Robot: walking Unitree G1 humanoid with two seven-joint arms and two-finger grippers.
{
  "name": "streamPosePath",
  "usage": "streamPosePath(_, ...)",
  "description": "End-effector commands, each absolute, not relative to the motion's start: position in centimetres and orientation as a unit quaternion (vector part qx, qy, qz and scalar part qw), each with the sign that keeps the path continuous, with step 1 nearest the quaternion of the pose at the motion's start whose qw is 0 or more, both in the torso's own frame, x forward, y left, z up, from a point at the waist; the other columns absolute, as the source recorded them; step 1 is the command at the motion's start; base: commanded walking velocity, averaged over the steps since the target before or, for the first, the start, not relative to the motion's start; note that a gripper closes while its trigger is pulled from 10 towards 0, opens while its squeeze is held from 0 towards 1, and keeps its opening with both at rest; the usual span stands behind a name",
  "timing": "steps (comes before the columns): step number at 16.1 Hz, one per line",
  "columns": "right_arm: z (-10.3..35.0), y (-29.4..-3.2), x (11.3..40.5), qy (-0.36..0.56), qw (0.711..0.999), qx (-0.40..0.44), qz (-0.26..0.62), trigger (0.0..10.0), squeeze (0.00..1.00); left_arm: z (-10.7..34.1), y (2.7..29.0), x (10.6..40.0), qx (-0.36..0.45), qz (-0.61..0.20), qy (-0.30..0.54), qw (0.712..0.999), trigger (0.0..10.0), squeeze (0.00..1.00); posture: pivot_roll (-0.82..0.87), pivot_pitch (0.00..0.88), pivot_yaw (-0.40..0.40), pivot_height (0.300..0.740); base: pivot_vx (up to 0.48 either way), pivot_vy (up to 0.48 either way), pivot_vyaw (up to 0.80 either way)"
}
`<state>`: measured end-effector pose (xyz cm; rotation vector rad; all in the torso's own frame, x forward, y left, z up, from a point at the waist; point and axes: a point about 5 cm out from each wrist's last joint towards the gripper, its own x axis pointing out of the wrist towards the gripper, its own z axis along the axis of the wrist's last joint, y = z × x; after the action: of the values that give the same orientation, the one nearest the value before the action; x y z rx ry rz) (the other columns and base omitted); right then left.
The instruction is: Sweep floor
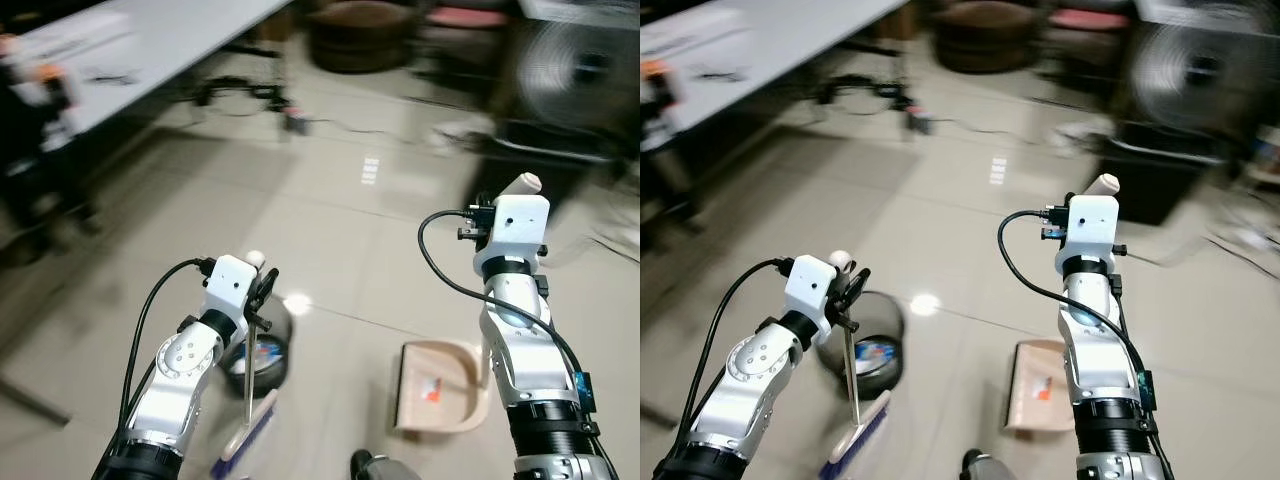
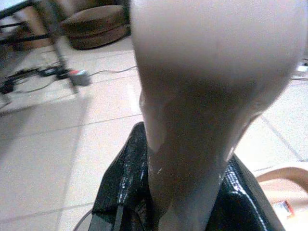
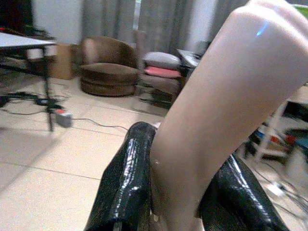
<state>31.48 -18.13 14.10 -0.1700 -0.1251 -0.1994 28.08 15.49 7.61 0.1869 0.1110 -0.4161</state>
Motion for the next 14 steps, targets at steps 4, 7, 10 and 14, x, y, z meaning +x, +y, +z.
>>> streamPosePath(4,14.5,-17.7,31.4,-0.064,0.991,-0.062,-0.095,10.0,0.00,8.1,15.5,28.2,0.090,-0.215,0.039,0.972,10.0,0.00,-0.06,0.000,0.015,0.740,0.000,0.000,-0.80)
streamPosePath(7,14.2,-16.9,31.6,-0.051,0.994,-0.054,-0.077,10.0,0.00,8.7,16.0,28.9,0.094,-0.180,0.021,0.979,10.0,0.00,-0.06,0.000,0.014,0.740,0.000,0.000,-0.80)
streamPosePath(10,14.4,-16.7,31.7,-0.053,0.995,-0.049,-0.070,10.0,0.00,9.3,16.0,29.3,0.095,-0.168,0.010,0.981,10.0,0.00,-0.06,0.000,0.014,0.740,0.000,-0.354,-0.69)
streamPosePath(14,14.5,-16.3,32.1,-0.040,0.997,-0.028,-0.065,10.0,0.00,9.7,15.8,29.7,0.097,-0.154,-0.002,0.983,10.0,0.00,-0.06,0.000,0.014,0.740,0.000,-0.468,0.00)
